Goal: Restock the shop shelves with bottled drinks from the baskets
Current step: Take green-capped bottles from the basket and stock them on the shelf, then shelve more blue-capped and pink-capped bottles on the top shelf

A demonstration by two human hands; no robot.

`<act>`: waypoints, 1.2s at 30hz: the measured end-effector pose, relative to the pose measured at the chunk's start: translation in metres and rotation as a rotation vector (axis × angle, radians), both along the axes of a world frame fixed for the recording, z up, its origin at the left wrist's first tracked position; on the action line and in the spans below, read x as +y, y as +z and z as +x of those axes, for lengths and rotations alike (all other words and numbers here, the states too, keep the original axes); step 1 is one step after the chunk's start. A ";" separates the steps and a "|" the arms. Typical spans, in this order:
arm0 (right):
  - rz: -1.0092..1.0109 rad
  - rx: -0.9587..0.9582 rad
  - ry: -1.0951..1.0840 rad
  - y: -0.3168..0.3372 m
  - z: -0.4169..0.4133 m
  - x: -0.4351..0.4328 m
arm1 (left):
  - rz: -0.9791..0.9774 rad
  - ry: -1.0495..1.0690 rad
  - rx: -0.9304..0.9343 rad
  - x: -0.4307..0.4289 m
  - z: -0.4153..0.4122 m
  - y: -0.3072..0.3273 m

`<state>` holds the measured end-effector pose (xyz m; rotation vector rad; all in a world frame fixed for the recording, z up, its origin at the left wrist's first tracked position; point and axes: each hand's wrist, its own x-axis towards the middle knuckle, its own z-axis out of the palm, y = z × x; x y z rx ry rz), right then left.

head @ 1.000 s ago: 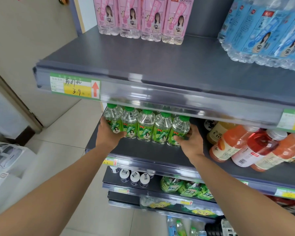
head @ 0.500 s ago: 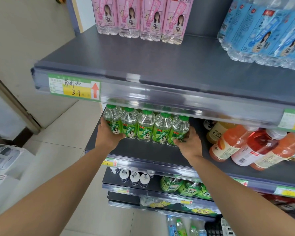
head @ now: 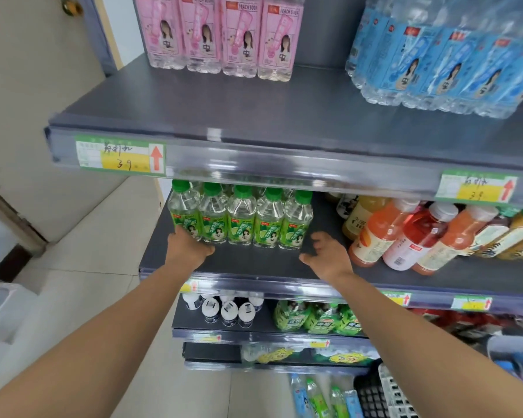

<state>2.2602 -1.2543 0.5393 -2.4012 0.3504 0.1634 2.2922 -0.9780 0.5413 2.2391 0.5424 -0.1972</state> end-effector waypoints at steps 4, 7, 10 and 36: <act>-0.148 0.009 0.090 0.009 -0.029 -0.018 | 0.122 -0.179 0.048 -0.026 -0.019 0.013; -0.276 0.061 0.161 0.016 -0.056 -0.035 | 0.199 -0.363 0.061 -0.047 -0.035 0.016; -0.380 0.115 0.206 0.019 -0.086 -0.058 | 0.283 -0.548 -0.002 -0.075 -0.056 0.015; -0.324 0.438 -0.249 0.019 -0.501 -0.368 | 0.357 -1.342 -0.243 -0.464 -0.372 0.003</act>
